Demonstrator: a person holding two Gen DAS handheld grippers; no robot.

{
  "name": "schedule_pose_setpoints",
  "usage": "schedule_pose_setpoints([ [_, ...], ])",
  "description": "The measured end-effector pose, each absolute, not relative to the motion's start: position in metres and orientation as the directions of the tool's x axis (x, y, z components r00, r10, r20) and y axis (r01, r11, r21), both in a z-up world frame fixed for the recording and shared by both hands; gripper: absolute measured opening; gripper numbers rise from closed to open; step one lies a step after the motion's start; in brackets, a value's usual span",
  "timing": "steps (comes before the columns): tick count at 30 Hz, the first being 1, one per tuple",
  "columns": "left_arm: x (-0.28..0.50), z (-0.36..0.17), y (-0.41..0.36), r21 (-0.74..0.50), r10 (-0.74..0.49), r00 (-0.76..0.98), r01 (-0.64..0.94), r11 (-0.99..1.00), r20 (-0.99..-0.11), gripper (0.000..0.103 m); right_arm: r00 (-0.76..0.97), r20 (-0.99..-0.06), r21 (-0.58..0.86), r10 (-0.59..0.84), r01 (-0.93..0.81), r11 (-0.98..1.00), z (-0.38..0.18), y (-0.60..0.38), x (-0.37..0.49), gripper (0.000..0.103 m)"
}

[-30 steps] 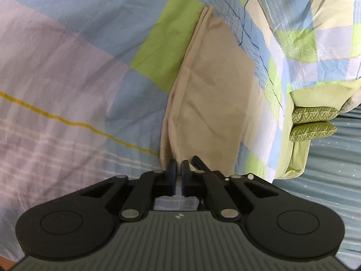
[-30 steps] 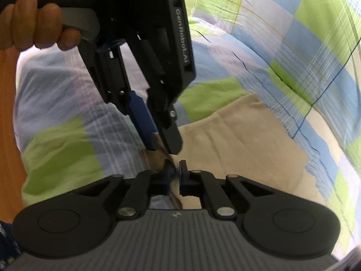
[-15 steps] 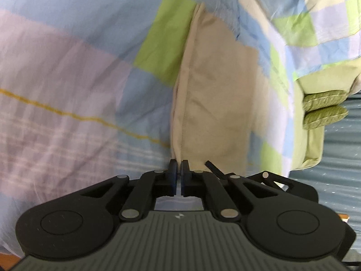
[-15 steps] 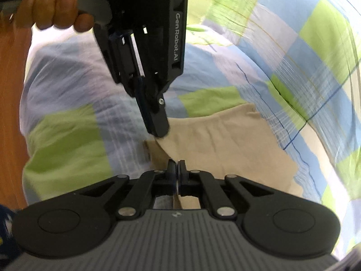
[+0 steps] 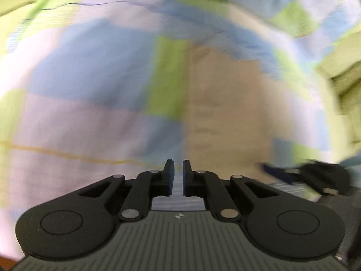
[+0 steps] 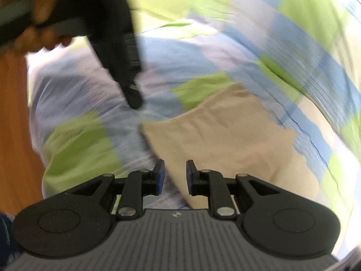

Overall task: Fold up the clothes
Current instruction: 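Move both open grippers to the end of the folded beige strip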

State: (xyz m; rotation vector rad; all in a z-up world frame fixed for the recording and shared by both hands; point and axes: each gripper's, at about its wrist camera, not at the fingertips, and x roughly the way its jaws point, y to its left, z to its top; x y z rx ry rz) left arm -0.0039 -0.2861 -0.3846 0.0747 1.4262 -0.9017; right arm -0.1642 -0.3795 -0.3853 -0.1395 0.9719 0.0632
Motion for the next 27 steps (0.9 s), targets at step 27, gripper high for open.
schedule_pose_setpoints([
  [27, 0.047, -0.398, -0.405, -0.290, -0.518, 0.043, 0.788, 0.543, -0.854, 0.014, 0.667, -0.739, 0.022, -0.094, 0.163, 0.986, -0.408, -0.522, -0.115, 0.020],
])
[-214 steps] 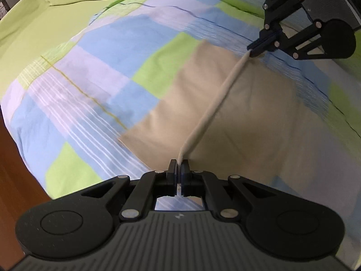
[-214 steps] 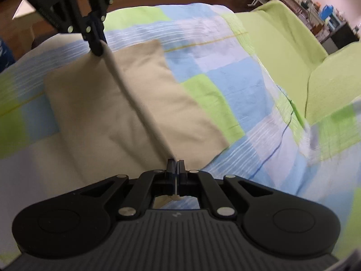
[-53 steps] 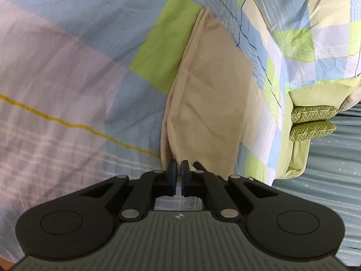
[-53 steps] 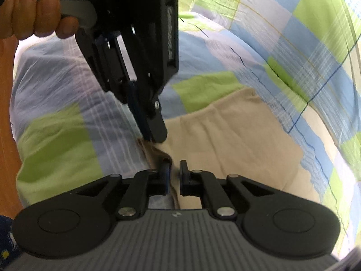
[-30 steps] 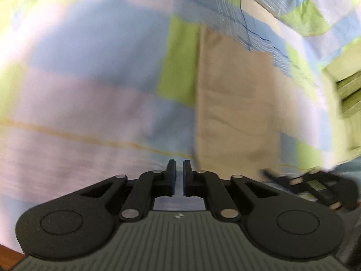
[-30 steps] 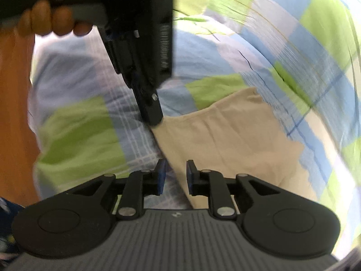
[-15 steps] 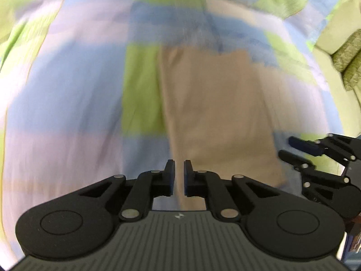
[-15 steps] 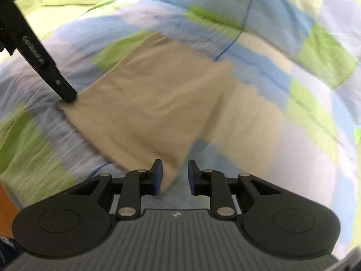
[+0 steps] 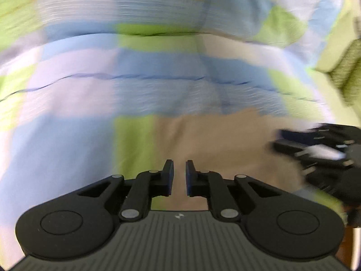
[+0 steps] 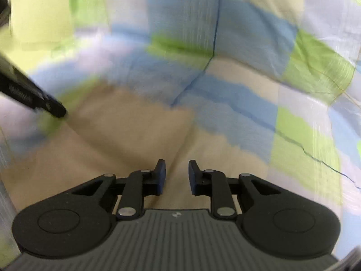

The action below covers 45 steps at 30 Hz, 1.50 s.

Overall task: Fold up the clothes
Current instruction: 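Move both open grippers to the end of the folded beige strip, then grasp the strip end with the right gripper while the left gripper grasps beside it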

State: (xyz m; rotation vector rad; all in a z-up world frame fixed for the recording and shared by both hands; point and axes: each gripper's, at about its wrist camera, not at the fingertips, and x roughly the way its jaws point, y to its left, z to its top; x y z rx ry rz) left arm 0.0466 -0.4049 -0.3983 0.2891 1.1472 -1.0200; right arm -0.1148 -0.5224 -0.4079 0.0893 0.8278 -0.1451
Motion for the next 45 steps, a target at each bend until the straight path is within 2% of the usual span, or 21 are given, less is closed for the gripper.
schedule_pose_setpoints([
  [3, 0.057, -0.416, -0.424, -0.258, -0.492, 0.055, 0.798, 0.545, -0.869, 0.015, 0.640, -0.767, 0.094, 0.045, 0.043, 0.995, -0.420, -0.524, -0.081, 0.018],
  [4, 0.063, -0.417, -0.422, -0.271, -0.505, 0.063, 0.783, 0.559, -0.861, 0.016, 0.634, -0.771, 0.093, 0.047, 0.039, 0.995, -0.422, -0.525, -0.080, 0.017],
  [7, 0.076, -0.414, -0.408, -0.257, -0.516, 0.152, 0.729, 0.635, -0.843, 0.015, 0.623, -0.782, 0.038, -0.022, 0.083, 0.996, -0.435, -0.541, -0.068, 0.018],
  [8, 0.081, -0.411, -0.404, -0.240, -0.508, 0.200, 0.701, 0.672, -0.838, 0.017, 0.618, -0.777, -0.026, -0.121, 0.161, 0.987, -0.434, -0.551, -0.067, 0.020],
  [10, 0.091, -0.402, -0.393, -0.241, -0.497, 0.259, 0.636, 0.733, -0.828, 0.017, 0.617, -0.770, -0.032, -0.164, 0.219, 0.975, -0.428, -0.559, -0.072, 0.023],
  [12, 0.084, -0.395, -0.385, -0.273, -0.513, 0.214, 0.647, 0.712, -0.831, 0.018, 0.651, -0.738, -0.007, -0.174, 0.251, 0.968, -0.416, -0.562, -0.083, 0.023],
  [13, 0.076, -0.391, -0.383, -0.284, -0.518, 0.182, 0.664, 0.692, -0.836, 0.019, 0.667, -0.727, 0.003, -0.162, 0.239, 0.971, -0.412, -0.560, -0.087, 0.023],
  [15, 0.056, -0.394, -0.390, -0.268, -0.507, 0.137, 0.716, 0.645, -0.851, 0.022, 0.712, -0.701, 0.067, -0.048, 0.133, 0.989, -0.404, -0.544, -0.097, 0.023],
  [17, 0.047, -0.402, -0.397, -0.187, -0.439, 0.161, 0.739, 0.647, -0.884, 0.026, 0.684, -0.727, 0.103, 0.055, 0.029, 0.994, -0.412, -0.531, -0.099, 0.024],
  [18, 0.049, -0.403, -0.397, -0.176, -0.427, 0.175, 0.726, 0.665, -0.887, 0.028, 0.654, -0.755, 0.072, 0.046, 0.013, 0.997, -0.419, -0.526, -0.098, 0.024],
  [19, 0.050, -0.403, -0.397, -0.166, -0.415, 0.190, 0.713, 0.682, -0.890, 0.034, 0.647, -0.762, 0.049, 0.025, 0.019, 0.999, -0.422, -0.525, -0.099, 0.024],
  [20, 0.052, -0.403, -0.397, -0.153, -0.397, 0.206, 0.694, 0.704, -0.894, 0.035, 0.639, -0.769, -0.004, -0.027, 0.038, 0.999, -0.428, -0.526, -0.102, 0.028],
  [21, 0.055, -0.398, -0.397, -0.133, -0.363, 0.227, 0.658, 0.741, -0.903, 0.036, 0.643, -0.762, -0.028, -0.080, 0.091, 0.995, -0.430, -0.533, -0.107, 0.036],
  [22, 0.058, -0.395, -0.397, -0.113, -0.334, 0.245, 0.630, 0.769, -0.910, 0.035, 0.636, -0.762, -0.046, -0.122, 0.135, 0.990, -0.429, -0.537, -0.109, 0.052],
  [24, 0.055, -0.388, -0.402, -0.060, -0.292, 0.274, 0.627, 0.776, -0.916, 0.035, 0.605, -0.755, -0.104, -0.251, 0.268, 0.958, -0.421, -0.554, -0.121, 0.048],
  [25, 0.053, -0.385, -0.404, -0.036, -0.274, 0.287, 0.629, 0.777, -0.918, 0.035, 0.596, -0.755, -0.117, -0.273, 0.287, 0.951, -0.415, -0.559, -0.129, 0.045],
  [29, 0.039, -0.374, -0.403, -0.025, -0.247, 0.275, 0.619, 0.785, -0.929, 0.036, 0.602, -0.746, -0.124, -0.285, 0.294, 0.948, -0.398, -0.564, -0.154, 0.045],
  [37, 0.025, -0.368, -0.390, -0.038, -0.237, 0.251, 0.609, 0.792, -0.938, 0.038, 0.655, -0.732, -0.143, -0.188, 0.122, 0.982, -0.367, -0.501, -0.185, 0.045],
  [40, 0.013, -0.374, -0.365, -0.104, -0.287, 0.212, 0.608, 0.787, -0.934, 0.044, 0.672, -0.731, -0.134, -0.116, 0.025, 0.991, -0.365, -0.463, -0.190, 0.045],
  [45, -0.028, -0.396, -0.308, -0.109, -0.267, 0.180, 0.602, 0.791, -0.947, 0.044, 0.674, -0.739, -0.142, 0.018, -0.181, 0.973, -0.373, -0.394, -0.205, 0.044],
])
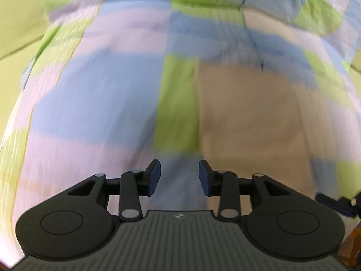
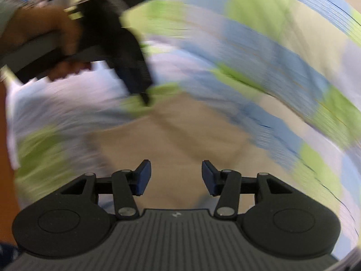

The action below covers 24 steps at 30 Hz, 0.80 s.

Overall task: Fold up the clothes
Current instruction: 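Grasp the strip end with the right gripper while the left gripper grasps beside it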

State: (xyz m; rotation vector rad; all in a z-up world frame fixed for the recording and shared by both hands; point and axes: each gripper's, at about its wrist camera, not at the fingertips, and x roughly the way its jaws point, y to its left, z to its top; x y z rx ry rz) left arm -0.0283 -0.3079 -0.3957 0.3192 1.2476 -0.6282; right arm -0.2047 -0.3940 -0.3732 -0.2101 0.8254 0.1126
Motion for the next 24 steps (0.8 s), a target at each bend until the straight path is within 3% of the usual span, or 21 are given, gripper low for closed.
schedule_pose_setpoints([
  [6, -0.071, -0.386, -0.276, -0.065, -0.289, 0.263, 0.628, 0.776, -0.920, 0.046, 0.690, -0.724, -0.266, -0.006, -0.272, 0.925, -0.391, -0.346, -0.202, 0.037],
  [15, -0.083, -0.385, -0.274, -0.025, -0.292, 0.285, 0.676, 0.737, -0.913, 0.046, 0.653, -0.757, -0.294, -0.009, -0.330, 0.897, -0.401, -0.339, -0.183, 0.036],
  [21, -0.085, -0.391, -0.271, -0.016, -0.318, 0.287, 0.721, 0.693, -0.904, 0.047, 0.672, -0.739, -0.410, -0.054, -0.385, 0.827, -0.420, -0.323, -0.178, 0.035],
  [22, -0.084, -0.391, -0.271, -0.012, -0.324, 0.282, 0.737, 0.675, -0.903, 0.047, 0.673, -0.738, -0.406, -0.052, -0.382, 0.830, -0.421, -0.323, -0.176, 0.022],
  [23, -0.083, -0.390, -0.271, -0.007, -0.331, 0.276, 0.758, 0.652, -0.902, 0.047, 0.665, -0.746, -0.369, -0.034, -0.369, 0.853, -0.420, -0.327, -0.171, 0.002],
  [24, -0.083, -0.389, -0.272, 0.001, -0.340, 0.274, 0.779, 0.627, -0.900, 0.047, 0.659, -0.752, -0.335, -0.019, -0.356, 0.872, -0.418, -0.331, -0.168, 0.002],
])
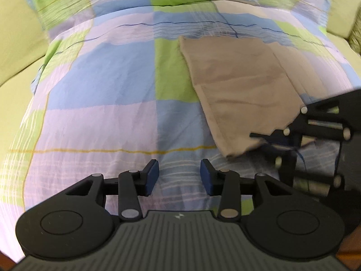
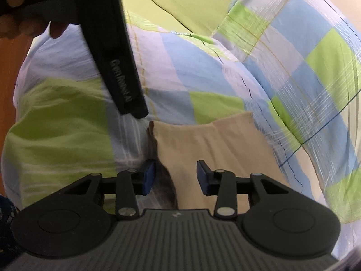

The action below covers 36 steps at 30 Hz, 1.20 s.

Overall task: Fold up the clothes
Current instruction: 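Grasp the strip end with the right gripper while the left gripper grasps beside it, then lift the strip end with both grippers and fold it over the strip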

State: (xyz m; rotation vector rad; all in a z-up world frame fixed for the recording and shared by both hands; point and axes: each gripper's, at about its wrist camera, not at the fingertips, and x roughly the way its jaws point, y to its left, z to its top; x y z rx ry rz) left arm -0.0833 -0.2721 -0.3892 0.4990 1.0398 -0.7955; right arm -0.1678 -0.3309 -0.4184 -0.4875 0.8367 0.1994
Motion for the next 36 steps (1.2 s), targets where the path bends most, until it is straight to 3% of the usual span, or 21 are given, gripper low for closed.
schedule_pose_setpoints([
  [7, -0.102, -0.386, -0.288, 0.193, -0.427, 0.288, 0.948, 0.252, -0.857, 0.047, 0.666, -0.746, -0.238, 0.018, -0.291, 0.927, -0.401, -0.355, -0.162, 0.002],
  [9, -0.112, -0.391, -0.297, 0.295, -0.454, 0.303, 0.951, 0.090, -0.838, 0.048, 0.666, -0.746, -0.233, 0.023, -0.292, 0.927, -0.399, -0.357, -0.160, 0.002],
  [14, -0.116, -0.402, -0.312, 0.353, -0.522, 0.253, 0.930, -0.101, -0.814, 0.050, 0.668, -0.744, -0.229, 0.023, -0.288, 0.930, -0.396, -0.359, -0.161, 0.002],
  [21, -0.109, -0.423, -0.321, 0.427, -0.568, 0.242, 0.878, -0.218, -0.786, 0.049, 0.668, -0.743, -0.227, 0.043, -0.311, 0.923, -0.397, -0.357, -0.170, 0.002],
  [22, -0.110, -0.424, -0.320, 0.430, -0.574, 0.229, 0.870, -0.243, -0.786, 0.044, 0.666, -0.744, -0.225, 0.048, -0.318, 0.921, -0.398, -0.357, -0.170, 0.003],
  [24, -0.111, -0.425, -0.318, 0.432, -0.578, 0.213, 0.860, -0.272, -0.788, 0.031, 0.658, -0.751, -0.221, 0.057, -0.332, 0.917, -0.401, -0.358, -0.170, 0.011],
  [25, -0.113, -0.426, -0.316, 0.432, -0.579, 0.199, 0.851, -0.297, -0.790, 0.024, 0.653, -0.755, -0.219, 0.061, -0.339, 0.915, -0.401, -0.359, -0.171, 0.022],
  [26, -0.114, -0.427, -0.313, 0.436, -0.582, 0.194, 0.845, -0.310, -0.790, 0.022, 0.655, -0.753, -0.219, 0.068, -0.345, 0.913, -0.400, -0.361, -0.176, 0.026],
  [31, -0.110, -0.426, -0.311, 0.393, -0.579, 0.173, 0.876, -0.279, -0.797, 0.022, 0.672, -0.737, -0.252, 0.079, -0.382, 0.889, -0.389, -0.383, -0.208, 0.032],
  [36, -0.107, -0.427, -0.308, 0.361, -0.587, 0.167, 0.904, -0.231, -0.793, 0.021, 0.654, -0.756, -0.389, 0.008, -0.459, 0.799, -0.396, -0.430, -0.248, 0.033],
])
